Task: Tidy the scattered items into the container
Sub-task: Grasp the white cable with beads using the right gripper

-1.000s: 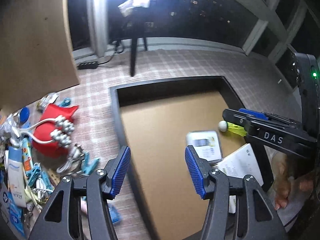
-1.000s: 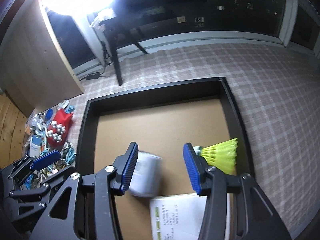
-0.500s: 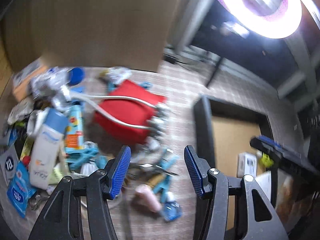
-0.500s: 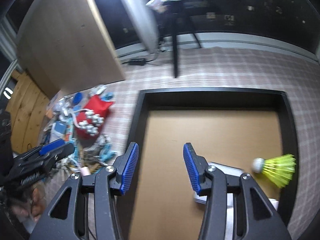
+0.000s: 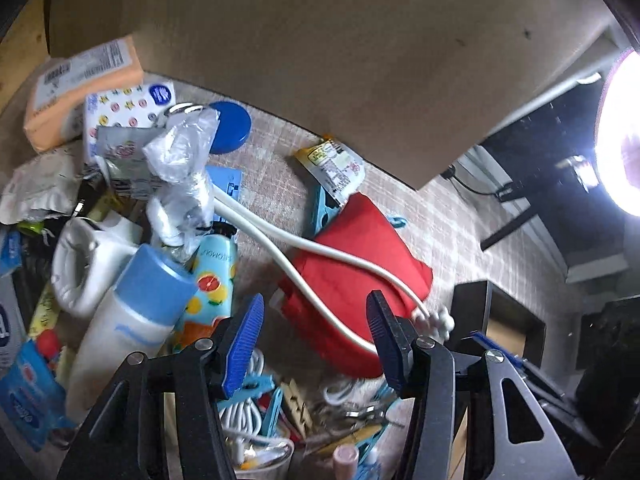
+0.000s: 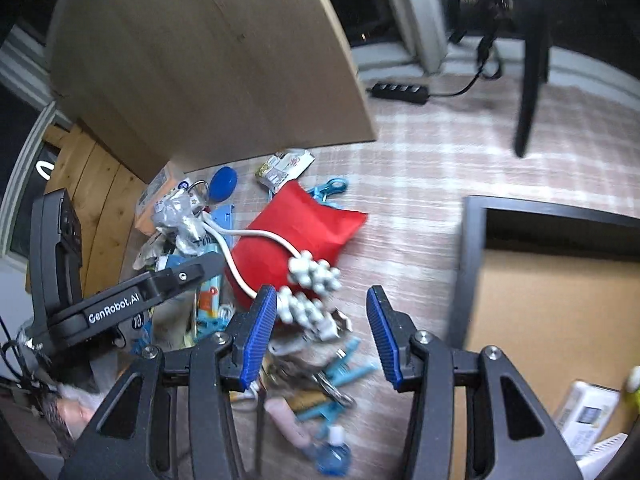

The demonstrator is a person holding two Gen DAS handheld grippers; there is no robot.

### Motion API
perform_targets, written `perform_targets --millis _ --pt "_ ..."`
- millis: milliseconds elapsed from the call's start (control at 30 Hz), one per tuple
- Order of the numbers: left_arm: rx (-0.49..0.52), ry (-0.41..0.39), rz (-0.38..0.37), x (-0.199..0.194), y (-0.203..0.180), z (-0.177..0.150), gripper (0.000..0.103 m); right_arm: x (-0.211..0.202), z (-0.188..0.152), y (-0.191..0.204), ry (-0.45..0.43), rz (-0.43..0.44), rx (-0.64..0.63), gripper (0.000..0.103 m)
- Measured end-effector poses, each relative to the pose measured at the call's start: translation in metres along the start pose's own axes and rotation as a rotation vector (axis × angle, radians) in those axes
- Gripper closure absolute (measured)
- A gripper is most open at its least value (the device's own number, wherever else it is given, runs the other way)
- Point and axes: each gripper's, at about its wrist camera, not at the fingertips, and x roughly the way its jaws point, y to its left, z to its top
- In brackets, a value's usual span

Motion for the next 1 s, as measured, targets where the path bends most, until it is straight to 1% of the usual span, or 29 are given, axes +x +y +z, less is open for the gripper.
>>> perform_targets --millis 133,167,200,300,367,433,467,500,533,633,667,733,767,800,867,1000 --pt "-0.034 0.008 0.002 0.013 0.003 0.010 0.054 0.023 0.007 0.002 0.026 -0.016 0.018 0.057" --pt "-0.041 0.012 0.001 0.016 0.003 0.013 0.057 0.027 0.008 0.000 0.035 -0.013 0.025 0.057" --pt "-0.050 0.016 0.000 0.018 0.004 0.015 0.059 0.030 0.009 -0.001 0.041 -0.009 0.031 0.057" --pt "-0.080 0.021 -0.009 0.025 0.006 0.019 0.060 0.038 0.011 -0.004 0.055 -0.006 0.045 0.057" --pt "-0.085 0.019 -0.017 0.026 0.005 0.022 0.061 0.041 0.011 -0.004 0.060 -0.001 0.049 0.057" --pt "-0.084 0.017 -0.017 0.026 0.004 0.023 0.065 0.042 0.012 -0.006 0.058 -0.002 0.054 0.059" --pt "-0.082 0.012 -0.013 0.025 0.003 0.023 0.071 0.043 0.012 -0.007 0.057 0.002 0.059 0.059" --pt "-0.083 0.006 -0.010 0.025 0.003 0.023 0.083 0.044 0.013 -0.008 0.061 0.005 0.059 0.063" --pt "-0.090 0.007 -0.008 0.026 0.003 0.023 0.090 0.044 0.013 -0.009 0.063 0.011 0.063 0.066" --pt "-0.098 0.010 -0.017 0.026 0.005 0.024 0.089 0.047 0.015 -0.008 0.071 0.016 0.064 0.073" --pt "-0.101 0.014 -0.025 0.027 0.005 0.024 0.088 0.048 0.015 -0.008 0.072 0.013 0.059 0.073" --pt "-0.130 0.031 -0.045 0.030 0.009 0.026 0.080 0.050 0.016 -0.006 0.079 0.004 0.049 0.073" --pt "-0.147 0.034 -0.060 0.031 0.011 0.026 0.073 0.052 0.016 -0.006 0.083 0.001 0.048 0.073" --pt "-0.152 0.033 -0.070 0.031 0.012 0.027 0.072 0.053 0.016 -0.006 0.086 -0.002 0.046 0.074" --pt "-0.157 0.026 -0.067 0.034 0.011 0.025 0.072 0.054 0.016 -0.005 0.089 0.012 0.042 0.075" --pt "-0.125 -0.002 -0.052 0.032 0.003 0.025 0.083 0.054 0.017 -0.004 0.080 0.012 0.030 0.076"
